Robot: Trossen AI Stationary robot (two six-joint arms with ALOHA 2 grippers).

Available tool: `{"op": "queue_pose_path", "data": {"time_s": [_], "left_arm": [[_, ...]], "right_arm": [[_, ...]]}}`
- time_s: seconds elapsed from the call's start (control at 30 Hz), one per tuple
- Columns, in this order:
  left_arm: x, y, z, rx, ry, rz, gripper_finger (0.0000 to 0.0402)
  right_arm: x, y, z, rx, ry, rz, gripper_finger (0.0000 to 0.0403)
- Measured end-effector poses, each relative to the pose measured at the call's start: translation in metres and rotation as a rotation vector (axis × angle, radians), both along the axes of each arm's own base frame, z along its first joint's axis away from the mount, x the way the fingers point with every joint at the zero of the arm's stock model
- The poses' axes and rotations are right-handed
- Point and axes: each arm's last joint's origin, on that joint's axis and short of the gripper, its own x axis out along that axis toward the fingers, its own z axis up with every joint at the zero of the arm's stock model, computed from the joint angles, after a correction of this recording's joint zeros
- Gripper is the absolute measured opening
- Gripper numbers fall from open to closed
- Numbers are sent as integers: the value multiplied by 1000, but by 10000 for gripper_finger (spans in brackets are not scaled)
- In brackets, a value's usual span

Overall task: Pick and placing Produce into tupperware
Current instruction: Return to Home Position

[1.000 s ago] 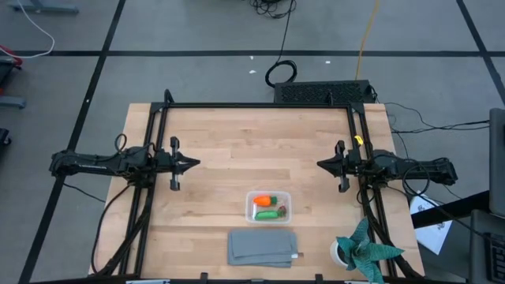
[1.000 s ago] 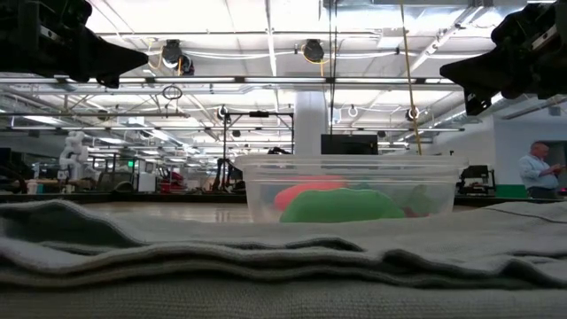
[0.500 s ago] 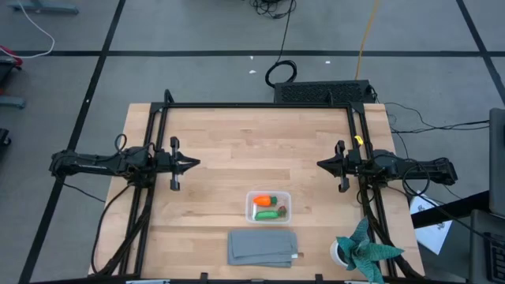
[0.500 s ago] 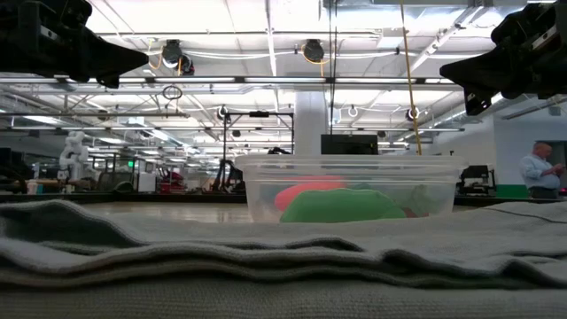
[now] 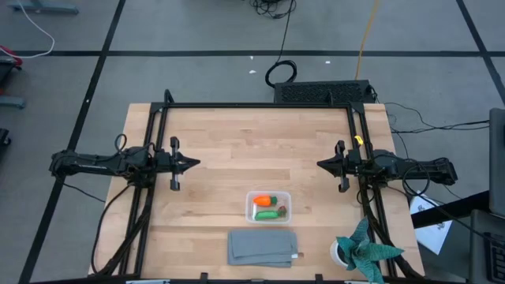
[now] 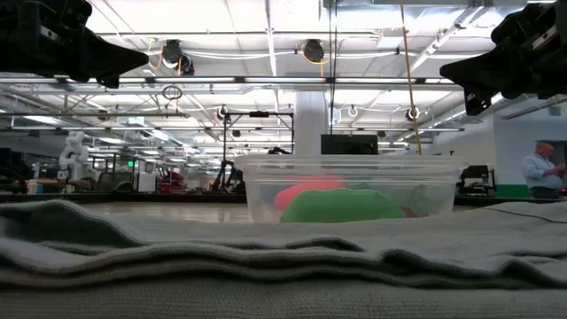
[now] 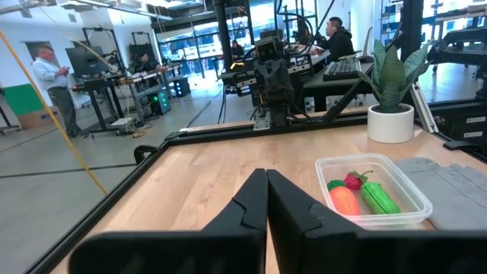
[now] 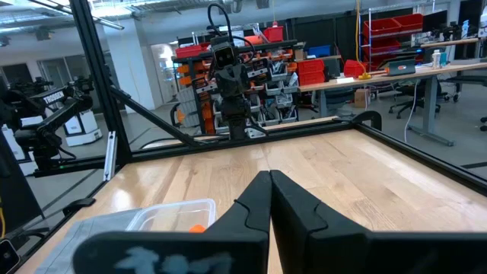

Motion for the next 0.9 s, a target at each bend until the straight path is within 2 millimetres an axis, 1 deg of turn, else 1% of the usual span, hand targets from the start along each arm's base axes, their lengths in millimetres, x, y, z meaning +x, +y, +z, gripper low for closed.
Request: {"op": "queue_pose_path", "data": {"time_s": [0.3,0.43,0.7,0.77,0.9], "left_arm": [[0,0,0,0,0,0,28],[0,0,0,0,0,0,24],[0,0,0,0,0,0,2],[0,0,0,0,0,0,3],[0,0,0,0,0,0,16]], "right_arm": [[0,0,0,0,0,0,0],[0,0,0,0,0,0,0],[0,0,0,0,0,0,0],[0,0,0,0,0,0,0],[0,0,0,0,0,0,0]]}}
